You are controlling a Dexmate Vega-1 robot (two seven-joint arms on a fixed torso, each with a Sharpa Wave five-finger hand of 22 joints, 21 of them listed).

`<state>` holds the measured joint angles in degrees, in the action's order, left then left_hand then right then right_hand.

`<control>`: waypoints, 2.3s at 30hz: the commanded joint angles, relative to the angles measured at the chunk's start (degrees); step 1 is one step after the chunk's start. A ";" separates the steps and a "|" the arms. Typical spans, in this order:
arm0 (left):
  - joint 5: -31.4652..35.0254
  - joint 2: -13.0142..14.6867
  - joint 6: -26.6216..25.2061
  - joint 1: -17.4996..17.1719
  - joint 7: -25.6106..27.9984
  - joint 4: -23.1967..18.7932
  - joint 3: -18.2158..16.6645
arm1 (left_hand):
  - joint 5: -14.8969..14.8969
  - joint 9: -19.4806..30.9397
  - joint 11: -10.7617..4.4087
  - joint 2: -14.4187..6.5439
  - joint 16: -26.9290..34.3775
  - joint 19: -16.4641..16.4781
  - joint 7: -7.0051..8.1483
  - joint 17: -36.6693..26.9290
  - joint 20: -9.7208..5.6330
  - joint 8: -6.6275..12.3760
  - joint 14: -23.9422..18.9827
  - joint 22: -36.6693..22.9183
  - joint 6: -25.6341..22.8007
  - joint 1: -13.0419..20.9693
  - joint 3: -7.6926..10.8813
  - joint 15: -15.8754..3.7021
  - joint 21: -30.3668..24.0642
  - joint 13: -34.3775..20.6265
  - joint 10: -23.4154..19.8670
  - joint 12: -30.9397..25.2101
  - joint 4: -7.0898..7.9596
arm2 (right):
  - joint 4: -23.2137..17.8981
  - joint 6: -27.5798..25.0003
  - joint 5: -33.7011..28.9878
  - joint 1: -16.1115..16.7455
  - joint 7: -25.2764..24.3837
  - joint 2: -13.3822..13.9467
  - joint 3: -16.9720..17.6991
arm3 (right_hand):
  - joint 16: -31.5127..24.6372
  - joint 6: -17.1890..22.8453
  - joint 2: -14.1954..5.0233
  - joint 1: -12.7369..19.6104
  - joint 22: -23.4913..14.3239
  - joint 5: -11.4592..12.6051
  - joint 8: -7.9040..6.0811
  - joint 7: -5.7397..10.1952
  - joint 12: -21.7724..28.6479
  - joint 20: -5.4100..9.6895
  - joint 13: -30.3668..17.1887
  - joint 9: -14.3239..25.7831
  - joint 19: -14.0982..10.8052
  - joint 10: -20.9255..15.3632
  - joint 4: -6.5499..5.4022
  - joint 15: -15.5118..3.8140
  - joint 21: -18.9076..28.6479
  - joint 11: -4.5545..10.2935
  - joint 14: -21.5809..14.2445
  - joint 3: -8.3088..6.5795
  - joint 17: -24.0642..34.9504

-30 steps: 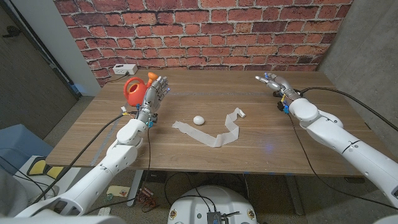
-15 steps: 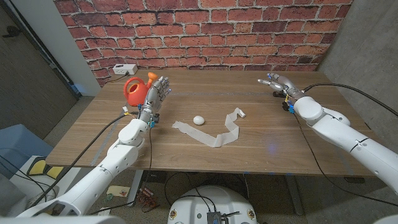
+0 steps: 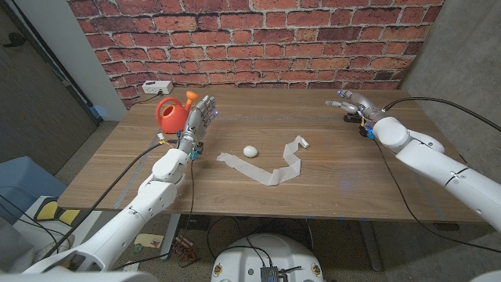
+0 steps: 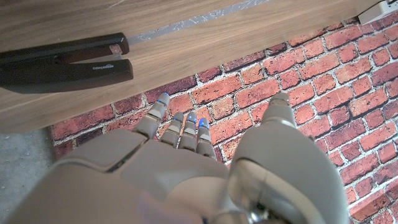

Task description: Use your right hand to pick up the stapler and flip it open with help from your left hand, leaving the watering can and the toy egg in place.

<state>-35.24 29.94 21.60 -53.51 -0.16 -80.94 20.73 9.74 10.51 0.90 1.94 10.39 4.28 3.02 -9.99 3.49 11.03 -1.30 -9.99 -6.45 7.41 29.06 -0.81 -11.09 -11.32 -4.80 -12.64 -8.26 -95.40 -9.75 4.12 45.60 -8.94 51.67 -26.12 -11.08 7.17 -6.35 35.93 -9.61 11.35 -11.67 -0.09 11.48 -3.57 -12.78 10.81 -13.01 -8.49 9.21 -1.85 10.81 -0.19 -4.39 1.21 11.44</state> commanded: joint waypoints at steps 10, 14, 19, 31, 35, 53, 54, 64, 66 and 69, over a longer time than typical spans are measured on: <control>-0.54 -0.49 0.16 -0.99 1.34 -0.75 -0.48 | 0.19 0.09 0.08 -0.07 0.37 0.38 0.36 -0.18 -0.23 0.69 -0.84 -0.11 -2.13 -0.29 -0.29 -0.17 -0.03 -0.24 -1.65 -0.63 0.24 | 2.50 -0.28 -5.11 -2.91 1.44 0.84 -1.55 | -0.76 3.50 0.03 1.48 -0.13 -0.64 -1.46 0.58 0.64 0.40 0.04 0.48 -0.49 -0.43 -0.18 -1.10 0.15 -0.47 -0.75 -0.86 -0.11; -0.57 -1.14 0.45 -1.01 1.84 -0.36 -0.43 | 0.20 0.07 -0.06 -0.06 0.44 0.59 0.25 -0.18 -0.45 0.71 -1.12 -0.11 -2.47 -0.35 -0.34 -0.50 -0.11 -0.25 -2.04 -0.75 0.25 | 3.26 -0.32 -5.65 -3.22 1.06 0.55 -1.62 | -1.16 4.75 0.14 1.66 -0.14 -0.75 -1.82 0.68 0.93 0.69 0.03 0.61 -0.97 -1.19 -0.34 -1.77 0.29 0.15 -1.78 -0.98 -0.10; -0.32 -1.36 0.35 -1.12 2.53 -0.43 -0.40 | 0.21 0.08 -0.32 -0.07 0.46 0.66 -0.07 -0.17 -0.47 0.92 -1.31 -0.10 -3.35 -0.39 -0.39 -0.56 -0.13 -0.25 -2.41 -0.85 0.25 | 4.41 0.04 -6.08 -3.61 1.03 0.57 -1.64 | -1.27 6.05 0.10 1.60 -0.16 -0.81 -2.21 1.41 0.95 0.77 -0.02 0.70 -1.07 -1.23 -0.58 -2.36 0.29 0.75 -2.01 -1.05 -0.04; 1.21 -2.51 1.06 -1.36 5.92 -0.88 -0.66 | 0.26 0.13 -0.77 -0.41 0.81 1.62 -0.02 -0.13 -1.05 1.38 -3.05 -0.08 -5.98 -0.24 -0.32 -1.54 -0.37 -0.27 -4.90 -1.61 0.19 | 6.13 -1.10 -8.36 -4.79 1.30 1.09 -2.60 | -2.16 6.14 -0.26 1.84 -0.17 -0.85 -1.92 2.14 1.60 1.92 -0.43 0.87 -1.86 -2.61 -0.89 -4.14 0.44 1.64 -3.92 -1.50 0.30; 1.04 -2.69 0.83 -1.30 5.97 -0.77 -0.59 | 0.26 0.13 -0.63 -0.45 0.79 1.65 -0.05 -0.13 -1.04 1.32 -3.17 -0.08 -6.04 -0.19 -0.30 -1.34 -0.36 -0.27 -4.81 -1.54 0.16 | 6.58 -1.29 -8.95 -5.19 1.70 1.16 -3.03 | -2.65 6.18 -0.92 1.97 -0.19 -0.82 -1.86 2.66 1.63 2.17 -0.67 0.93 -2.06 -2.51 -1.09 -4.38 0.45 2.08 -4.56 -1.88 0.72; 1.56 -3.24 0.71 -1.71 7.61 -1.24 -0.59 | 0.25 0.15 -0.46 -0.51 0.59 2.05 -0.23 -0.13 -1.06 1.00 -3.21 -0.08 -6.07 -0.16 -0.32 -1.25 -0.40 -0.28 -4.90 -1.43 0.14 | 9.82 -0.32 -11.27 -7.71 2.64 0.79 -4.53 | -6.87 7.04 -2.33 3.97 -0.44 -0.87 -1.98 3.46 2.76 3.97 -2.25 1.09 -7.90 -4.39 -0.79 -5.75 1.99 2.92 -7.52 -4.11 5.40; 1.59 -3.29 0.76 -1.75 7.67 -1.22 -0.58 | 0.25 0.15 -0.45 -0.51 0.58 2.05 -0.26 -0.13 -1.03 0.99 -3.21 -0.08 -6.07 -0.16 -0.33 -1.25 -0.39 -0.28 -4.88 -1.41 0.14 | 10.03 -0.19 -11.39 -7.79 2.56 0.74 -4.59 | -7.46 7.06 -2.50 4.36 -0.43 -0.85 -1.97 3.57 3.07 3.94 -2.41 1.08 -8.14 -5.13 -0.72 -6.25 1.95 3.28 -8.12 -4.43 5.92; 2.05 -3.38 0.70 -2.17 8.52 -1.84 -0.53 | 0.24 0.16 -0.48 -0.51 0.52 2.07 -0.33 -0.14 -1.12 0.93 -3.21 -0.08 -6.20 -0.20 -0.36 -1.11 -0.35 -0.29 -5.06 -1.42 0.16 | 11.69 -0.01 -11.71 -8.43 2.12 0.29 -4.75 | -8.62 6.45 -2.28 4.92 -0.39 -0.88 -1.66 3.73 3.46 3.14 -2.89 1.06 -7.15 -6.05 -0.66 -6.63 1.22 3.63 -8.50 -4.87 7.40; 2.28 -3.33 0.75 -2.27 8.69 -2.03 -0.51 | 0.24 0.16 -0.49 -0.51 0.51 2.06 -0.37 -0.14 -1.12 0.91 -3.23 -0.09 -6.23 -0.21 -0.37 -1.16 -0.35 -0.29 -5.04 -1.40 0.16 | 11.85 -0.13 -12.01 -8.46 1.84 0.33 -4.83 | -8.54 6.66 -2.20 5.13 -0.38 -0.88 -1.74 3.74 3.58 3.24 -3.02 1.06 -7.05 -6.32 -0.58 -6.51 1.12 3.72 -7.80 -4.98 7.69; 2.40 -3.21 0.28 -2.53 9.07 -2.58 -0.44 | 0.24 0.16 -0.52 -0.51 0.50 2.07 -0.30 -0.14 -1.14 0.90 -3.25 -0.09 -6.30 -0.23 -0.39 -1.15 -0.33 -0.29 -5.06 -1.39 0.16 | 12.49 -0.01 -12.07 -8.59 2.01 0.41 -4.96 | -8.67 6.90 -2.18 5.57 -0.35 -0.84 -1.82 3.78 3.79 3.43 -3.22 1.07 -6.74 -6.77 -0.45 -6.40 0.91 3.59 -7.43 -5.24 8.09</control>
<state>-33.40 26.64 22.50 -55.45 7.89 -82.43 20.12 9.74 10.53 0.50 1.64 10.64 5.74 2.63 -9.98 2.47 12.15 -4.19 -10.02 -12.38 7.10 28.83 -2.06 -11.09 -11.32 -9.30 -13.98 -8.03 -84.64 -10.01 -7.26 37.69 -6.65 52.21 -30.67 -19.43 13.91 -8.53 40.68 -9.74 10.59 -13.42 3.41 14.86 -0.23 -15.66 11.60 -20.06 -14.67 8.74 -2.19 11.97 3.49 -12.26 -3.52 19.09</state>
